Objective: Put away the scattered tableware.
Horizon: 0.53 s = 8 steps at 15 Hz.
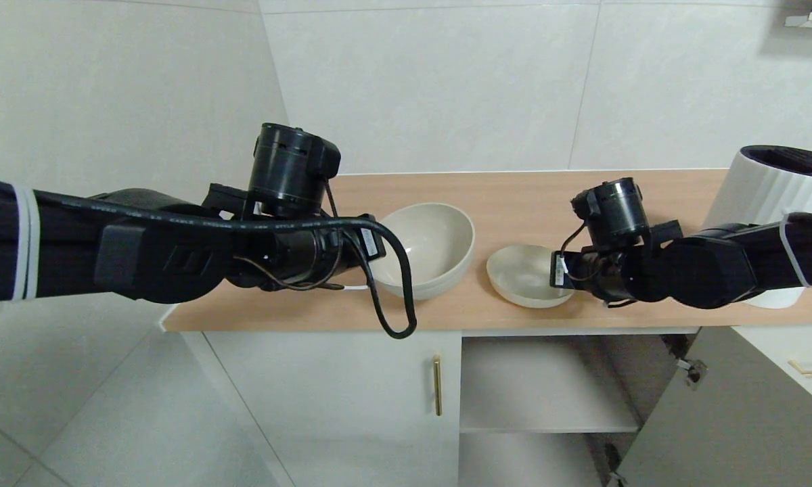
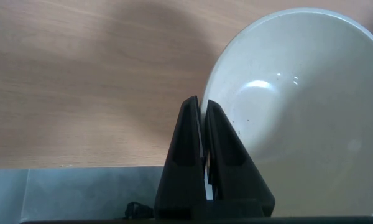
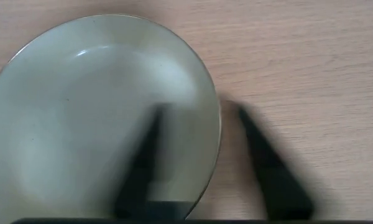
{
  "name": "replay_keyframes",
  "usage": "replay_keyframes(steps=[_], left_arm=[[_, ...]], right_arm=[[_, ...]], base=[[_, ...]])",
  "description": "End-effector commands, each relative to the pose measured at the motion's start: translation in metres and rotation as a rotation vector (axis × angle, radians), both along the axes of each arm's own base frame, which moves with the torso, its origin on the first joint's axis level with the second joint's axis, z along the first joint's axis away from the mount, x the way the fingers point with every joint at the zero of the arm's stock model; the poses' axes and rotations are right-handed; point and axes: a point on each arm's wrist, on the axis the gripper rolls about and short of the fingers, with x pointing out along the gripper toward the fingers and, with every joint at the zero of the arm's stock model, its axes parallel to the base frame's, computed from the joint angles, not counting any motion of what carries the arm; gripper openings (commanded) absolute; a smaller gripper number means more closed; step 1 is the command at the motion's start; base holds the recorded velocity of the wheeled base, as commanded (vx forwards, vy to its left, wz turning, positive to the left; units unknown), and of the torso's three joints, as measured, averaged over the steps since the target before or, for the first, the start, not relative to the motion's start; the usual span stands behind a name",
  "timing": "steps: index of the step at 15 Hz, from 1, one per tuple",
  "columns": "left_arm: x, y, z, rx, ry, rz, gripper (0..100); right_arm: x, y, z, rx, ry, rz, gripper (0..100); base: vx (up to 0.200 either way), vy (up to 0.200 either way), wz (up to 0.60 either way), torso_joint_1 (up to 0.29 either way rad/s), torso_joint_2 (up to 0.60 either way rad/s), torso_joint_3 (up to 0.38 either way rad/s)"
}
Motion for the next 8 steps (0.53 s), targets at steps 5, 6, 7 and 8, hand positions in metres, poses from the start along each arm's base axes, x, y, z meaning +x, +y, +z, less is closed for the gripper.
replay_keyframes(steps=[5,6,7,8], left_arm=[[-0.008,0.002,0.003,0.002,-0.003,-0.01,0],[-0.018,-0.001,0.007,0.006,-0.014,-0.035,0],[-0.029,-0.001,0.011,0.024,-0.026,-0.068,0],[-0.04,-0.002,0.013,0.04,-0.037,-0.099,0]], right_arm=[[-0.007,-0.005,0.014,0.018,-0.029,-0.003,0],[-0.014,-0.012,0.027,0.036,-0.05,-0.003,0],[-0.028,-0.02,0.042,0.067,-0.068,0.026,0],[-0.043,-0.03,0.055,0.099,-0.081,0.058,0]], base=[[0.0,0.0,0.0,0.0,0.0,0.0],[0.0,0.0,0.0,0.0,0.0,0.0],[0.0,0.0,0.0,0.0,0.0,0.0],[0.0,0.0,0.0,0.0,0.0,0.0]])
